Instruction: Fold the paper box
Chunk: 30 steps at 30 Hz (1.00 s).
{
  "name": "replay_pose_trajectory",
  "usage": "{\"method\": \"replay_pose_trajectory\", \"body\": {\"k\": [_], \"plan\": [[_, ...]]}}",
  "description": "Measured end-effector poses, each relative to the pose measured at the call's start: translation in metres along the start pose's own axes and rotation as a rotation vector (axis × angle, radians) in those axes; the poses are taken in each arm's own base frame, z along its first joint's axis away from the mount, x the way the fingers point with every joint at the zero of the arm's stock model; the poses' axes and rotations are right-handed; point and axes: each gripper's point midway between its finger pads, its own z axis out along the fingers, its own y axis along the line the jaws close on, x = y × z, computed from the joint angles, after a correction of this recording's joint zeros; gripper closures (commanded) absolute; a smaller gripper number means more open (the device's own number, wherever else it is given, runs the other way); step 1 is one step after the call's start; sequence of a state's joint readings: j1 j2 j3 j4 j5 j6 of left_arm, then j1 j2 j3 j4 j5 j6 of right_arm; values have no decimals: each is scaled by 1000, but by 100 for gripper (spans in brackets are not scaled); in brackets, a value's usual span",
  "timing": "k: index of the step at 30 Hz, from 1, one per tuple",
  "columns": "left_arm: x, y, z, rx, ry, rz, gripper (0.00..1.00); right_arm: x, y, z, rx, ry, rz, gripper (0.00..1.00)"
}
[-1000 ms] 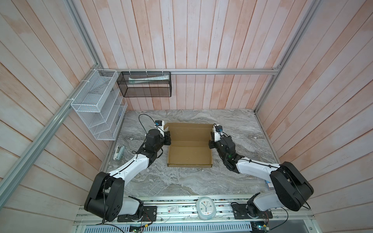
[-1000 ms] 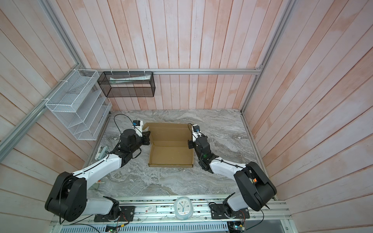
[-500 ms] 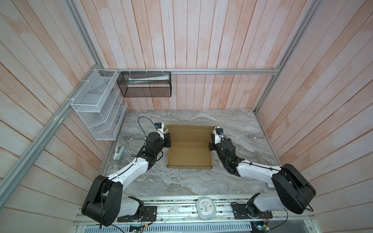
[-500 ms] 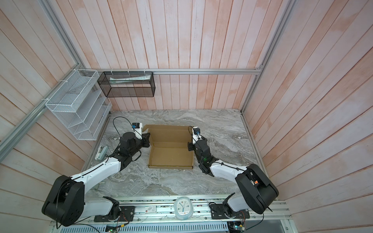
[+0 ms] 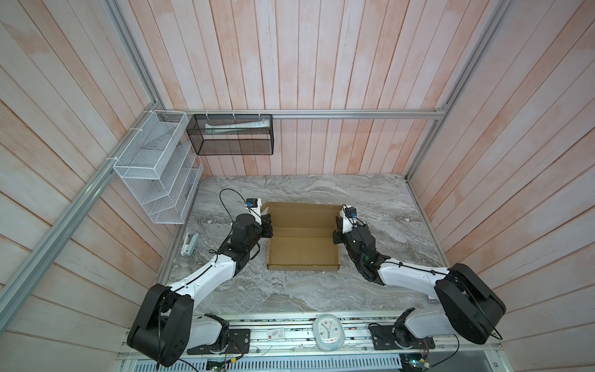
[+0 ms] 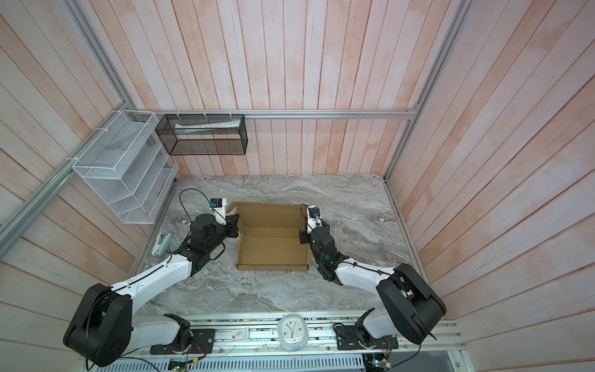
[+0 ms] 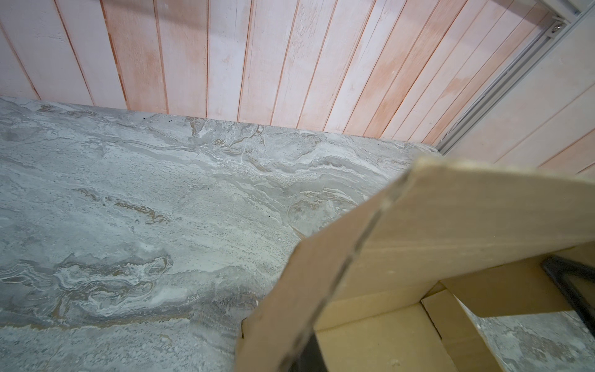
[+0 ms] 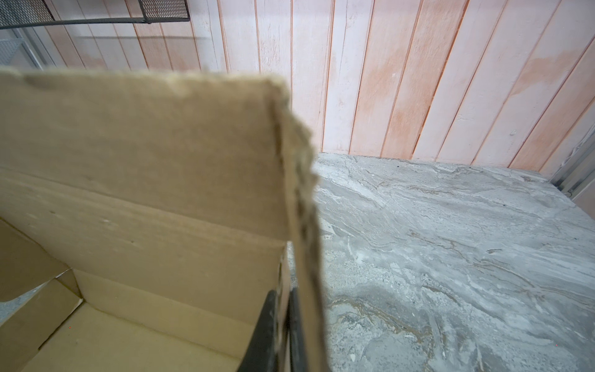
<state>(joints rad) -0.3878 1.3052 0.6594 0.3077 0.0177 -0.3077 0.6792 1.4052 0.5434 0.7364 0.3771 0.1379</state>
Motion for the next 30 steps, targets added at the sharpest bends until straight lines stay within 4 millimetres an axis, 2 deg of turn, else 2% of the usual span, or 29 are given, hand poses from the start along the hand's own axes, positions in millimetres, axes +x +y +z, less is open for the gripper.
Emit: {"method": "replay_pose_trajectory", "body": {"k": [18, 30], "plan": [[1, -2, -1, -8, -9, -14, 100, 2, -2, -3, 5, 0, 37, 93], [9, 2, -7, -22, -6, -28, 100, 9, 5, -9, -1, 4, 51, 93]]}}
